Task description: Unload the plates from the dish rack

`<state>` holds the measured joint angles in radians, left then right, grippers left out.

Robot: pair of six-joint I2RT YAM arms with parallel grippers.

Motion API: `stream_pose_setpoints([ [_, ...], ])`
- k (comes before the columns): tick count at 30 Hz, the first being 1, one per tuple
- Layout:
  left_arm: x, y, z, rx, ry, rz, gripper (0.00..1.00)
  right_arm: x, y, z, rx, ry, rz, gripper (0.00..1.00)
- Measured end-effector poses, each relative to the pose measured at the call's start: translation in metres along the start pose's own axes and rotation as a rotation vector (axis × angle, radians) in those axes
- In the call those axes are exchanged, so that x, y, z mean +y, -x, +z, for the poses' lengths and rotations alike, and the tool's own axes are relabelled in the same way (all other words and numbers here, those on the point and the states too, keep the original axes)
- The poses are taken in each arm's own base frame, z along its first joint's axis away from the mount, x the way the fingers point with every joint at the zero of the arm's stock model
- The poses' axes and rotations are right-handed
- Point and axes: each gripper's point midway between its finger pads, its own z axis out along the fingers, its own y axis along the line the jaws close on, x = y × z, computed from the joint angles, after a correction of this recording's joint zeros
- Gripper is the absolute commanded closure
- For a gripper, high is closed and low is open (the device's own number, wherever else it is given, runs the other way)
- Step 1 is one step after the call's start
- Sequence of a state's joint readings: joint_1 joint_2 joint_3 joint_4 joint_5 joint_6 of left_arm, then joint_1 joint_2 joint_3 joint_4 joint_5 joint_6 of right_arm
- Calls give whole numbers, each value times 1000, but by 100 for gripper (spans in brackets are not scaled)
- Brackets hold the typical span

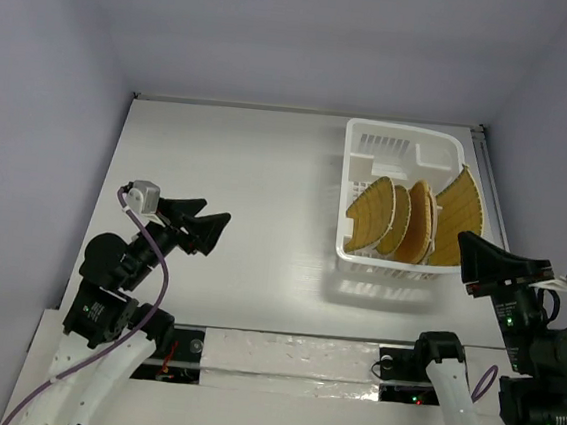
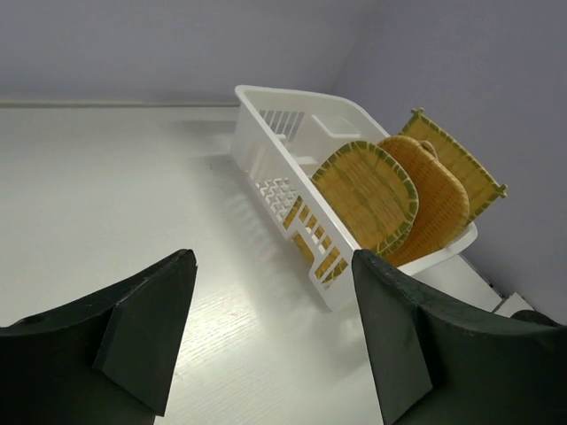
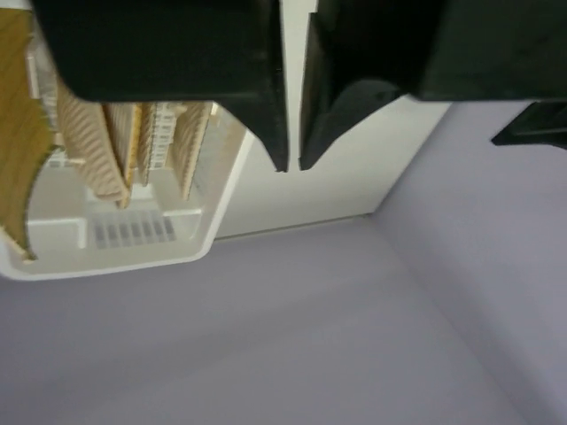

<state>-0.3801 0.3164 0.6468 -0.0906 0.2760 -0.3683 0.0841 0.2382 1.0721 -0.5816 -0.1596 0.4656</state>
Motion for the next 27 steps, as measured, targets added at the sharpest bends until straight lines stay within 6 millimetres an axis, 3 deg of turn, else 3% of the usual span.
stream_pose_setpoints([
  [2, 3, -4, -1, 15, 15, -7, 45, 4, -3, 1, 18, 25, 4, 100],
  [5, 7, -7, -2, 28, 36, -13, 66, 13, -10, 11, 66, 81, 12, 100],
  [9, 13, -9, -3, 27, 76, -31, 100, 14, -29, 41, 162, 130, 47, 100],
  [15, 34, -21, 5, 73, 174, -53, 100, -7, -66, 78, 314, 72, 82, 100],
  [22, 49, -31, 7, 106, 250, -71, 98, -7, -110, 97, 447, 28, 48, 100],
  [23, 49, -31, 7, 104, 252, -71, 97, -10, -122, 101, 479, -5, 32, 93],
  [25, 50, -31, 7, 104, 255, -72, 93, -16, -142, 109, 530, -66, 2, 69],
  [26, 50, -30, 7, 103, 255, -73, 90, -21, -150, 113, 548, -104, -18, 50],
  [27, 50, -30, 7, 103, 255, -74, 88, -28, -159, 116, 568, -144, -40, 45],
])
